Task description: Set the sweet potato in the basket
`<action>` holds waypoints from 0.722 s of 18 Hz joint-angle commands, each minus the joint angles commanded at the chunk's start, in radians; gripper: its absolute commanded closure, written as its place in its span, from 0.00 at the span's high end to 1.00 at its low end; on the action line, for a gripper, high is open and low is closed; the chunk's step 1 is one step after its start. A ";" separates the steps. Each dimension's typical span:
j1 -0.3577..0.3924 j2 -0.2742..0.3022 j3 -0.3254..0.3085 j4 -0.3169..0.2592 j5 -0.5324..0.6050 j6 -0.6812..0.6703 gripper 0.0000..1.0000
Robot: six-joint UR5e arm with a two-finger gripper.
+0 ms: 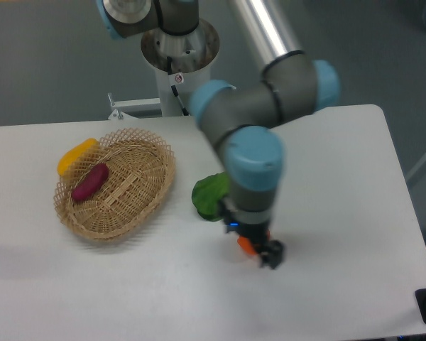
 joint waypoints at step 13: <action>0.071 0.011 -0.029 0.002 0.025 0.052 1.00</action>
